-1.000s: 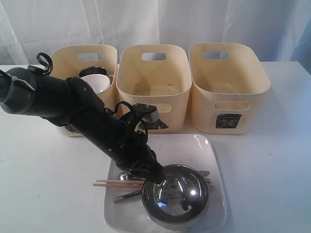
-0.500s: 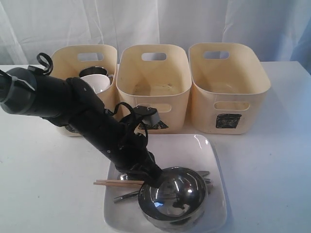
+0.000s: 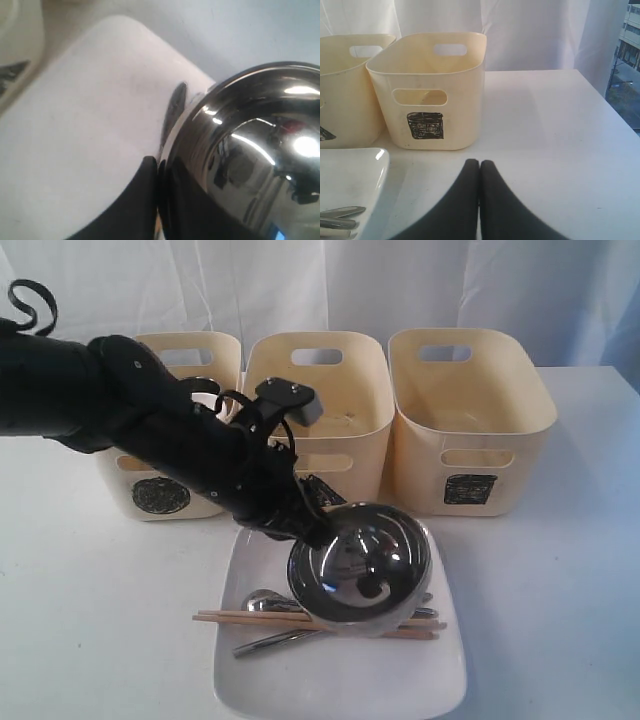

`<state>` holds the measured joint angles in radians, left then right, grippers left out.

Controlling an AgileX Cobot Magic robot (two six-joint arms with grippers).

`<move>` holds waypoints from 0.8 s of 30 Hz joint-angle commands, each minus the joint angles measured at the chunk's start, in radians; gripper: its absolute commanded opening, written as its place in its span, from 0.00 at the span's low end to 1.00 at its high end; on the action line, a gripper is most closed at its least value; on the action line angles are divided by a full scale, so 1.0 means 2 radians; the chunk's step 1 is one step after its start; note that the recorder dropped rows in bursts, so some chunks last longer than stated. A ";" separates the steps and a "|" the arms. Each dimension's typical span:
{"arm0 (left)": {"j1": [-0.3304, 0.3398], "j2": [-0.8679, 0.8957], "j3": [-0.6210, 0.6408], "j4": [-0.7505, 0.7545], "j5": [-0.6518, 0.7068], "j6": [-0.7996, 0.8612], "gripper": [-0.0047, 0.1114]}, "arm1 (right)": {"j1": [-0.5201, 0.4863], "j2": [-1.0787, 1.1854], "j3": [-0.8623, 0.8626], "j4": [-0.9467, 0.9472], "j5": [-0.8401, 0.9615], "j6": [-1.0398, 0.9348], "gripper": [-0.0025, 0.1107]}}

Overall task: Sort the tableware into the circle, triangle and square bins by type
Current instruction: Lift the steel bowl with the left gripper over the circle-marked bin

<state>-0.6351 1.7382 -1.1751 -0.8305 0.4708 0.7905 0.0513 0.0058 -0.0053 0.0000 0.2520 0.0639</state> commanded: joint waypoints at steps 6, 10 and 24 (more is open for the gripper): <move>-0.003 -0.075 -0.002 0.044 -0.119 0.001 0.04 | -0.001 -0.003 0.003 0.000 -0.006 0.001 0.02; -0.003 -0.096 -0.002 0.077 -0.202 0.001 0.04 | -0.001 -0.003 0.003 0.000 -0.006 0.001 0.02; 0.081 -0.107 -0.002 0.116 -0.397 0.067 0.04 | -0.001 -0.003 0.003 0.000 -0.006 0.001 0.02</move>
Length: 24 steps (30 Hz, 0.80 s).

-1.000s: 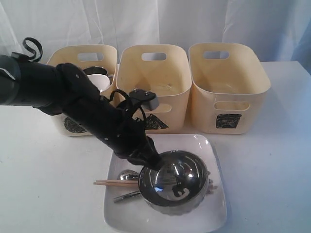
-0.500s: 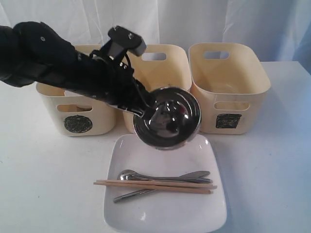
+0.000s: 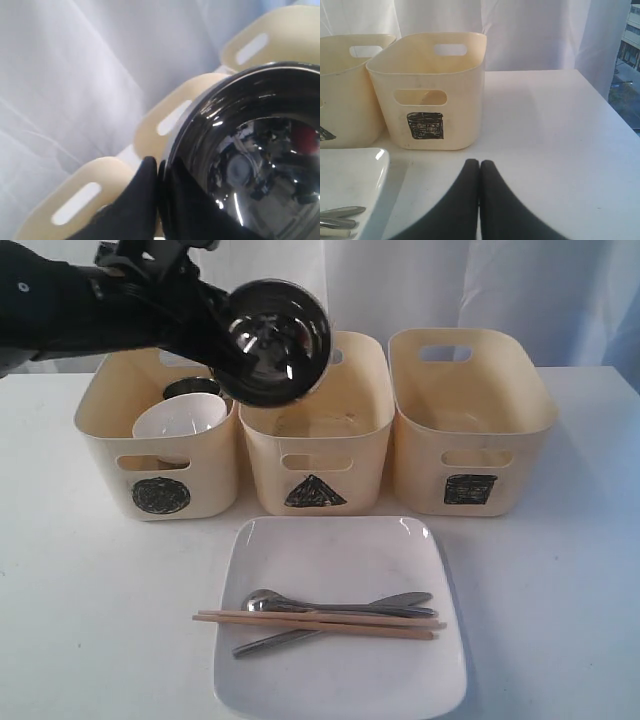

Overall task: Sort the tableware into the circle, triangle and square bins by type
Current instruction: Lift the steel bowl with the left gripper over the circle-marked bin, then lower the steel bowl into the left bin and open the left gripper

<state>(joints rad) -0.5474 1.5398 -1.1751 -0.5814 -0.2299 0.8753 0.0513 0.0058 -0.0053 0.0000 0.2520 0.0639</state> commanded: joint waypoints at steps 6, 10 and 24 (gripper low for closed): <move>0.106 0.004 -0.002 -0.010 -0.083 0.032 0.04 | -0.001 -0.003 0.003 0.000 -0.006 0.001 0.02; 0.148 0.049 -0.002 -0.010 -0.100 0.032 0.04 | -0.001 -0.003 0.003 0.000 -0.006 0.001 0.02; 0.153 0.168 -0.096 -0.075 -0.104 0.033 0.11 | -0.001 -0.003 0.003 0.000 -0.006 0.001 0.02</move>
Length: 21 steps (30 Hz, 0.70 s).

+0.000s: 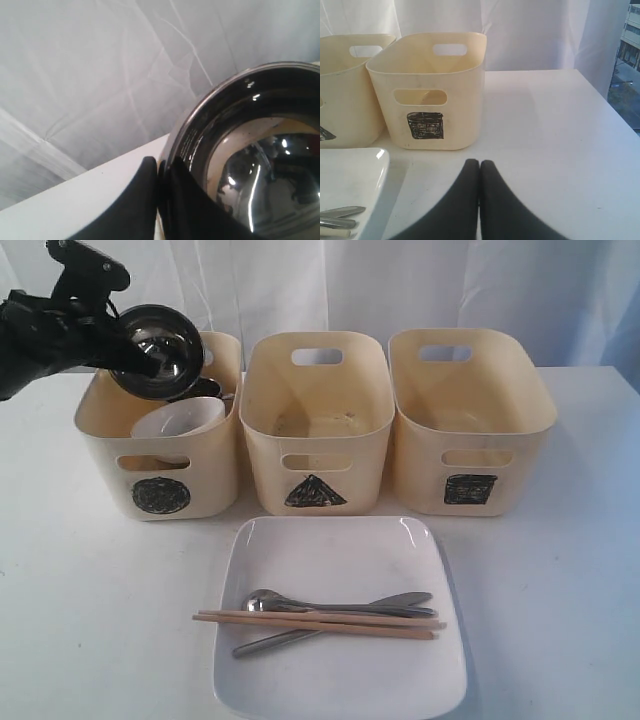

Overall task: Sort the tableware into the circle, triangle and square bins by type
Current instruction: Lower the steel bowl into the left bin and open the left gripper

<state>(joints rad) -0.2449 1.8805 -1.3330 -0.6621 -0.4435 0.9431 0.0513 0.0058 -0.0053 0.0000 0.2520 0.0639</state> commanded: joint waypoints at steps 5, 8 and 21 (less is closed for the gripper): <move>0.002 -0.003 -0.017 -0.035 0.052 0.003 0.34 | -0.001 -0.003 0.003 0.000 -0.006 0.001 0.02; 0.002 -0.003 -0.017 -0.035 0.081 0.003 0.47 | -0.001 -0.003 0.003 0.000 -0.006 0.001 0.02; 0.002 -0.064 -0.017 -0.073 0.085 0.002 0.53 | -0.001 -0.003 0.003 0.000 -0.006 0.001 0.02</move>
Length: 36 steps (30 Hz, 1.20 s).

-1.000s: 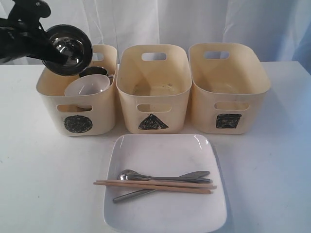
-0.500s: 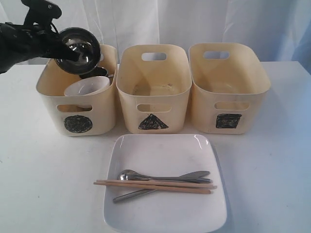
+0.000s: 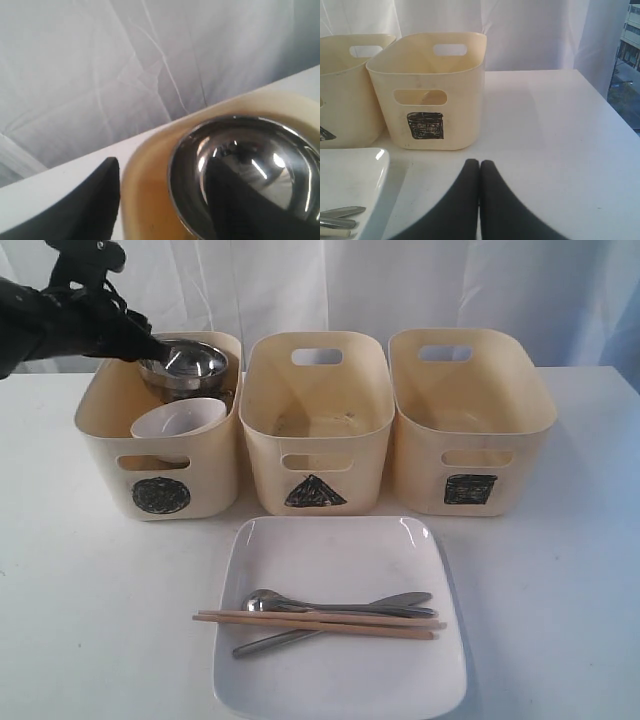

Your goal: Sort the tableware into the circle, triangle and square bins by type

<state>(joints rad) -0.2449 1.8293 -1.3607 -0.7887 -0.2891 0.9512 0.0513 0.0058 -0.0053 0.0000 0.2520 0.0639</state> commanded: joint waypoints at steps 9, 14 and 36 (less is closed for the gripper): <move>0.002 -0.145 0.002 -0.024 0.096 -0.003 0.53 | -0.001 -0.003 0.003 0.000 -0.006 0.001 0.02; 0.002 -0.216 0.025 -0.024 0.164 -0.012 0.53 | -0.001 -0.003 0.003 0.000 -0.006 0.001 0.02; 0.002 -0.469 0.186 0.030 0.465 -0.125 0.04 | -0.001 -0.003 0.003 0.000 -0.006 0.001 0.02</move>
<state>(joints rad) -0.2449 0.9413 -1.0126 -0.7193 0.6094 0.7327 0.0513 0.0058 -0.0053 0.0000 0.2520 0.0639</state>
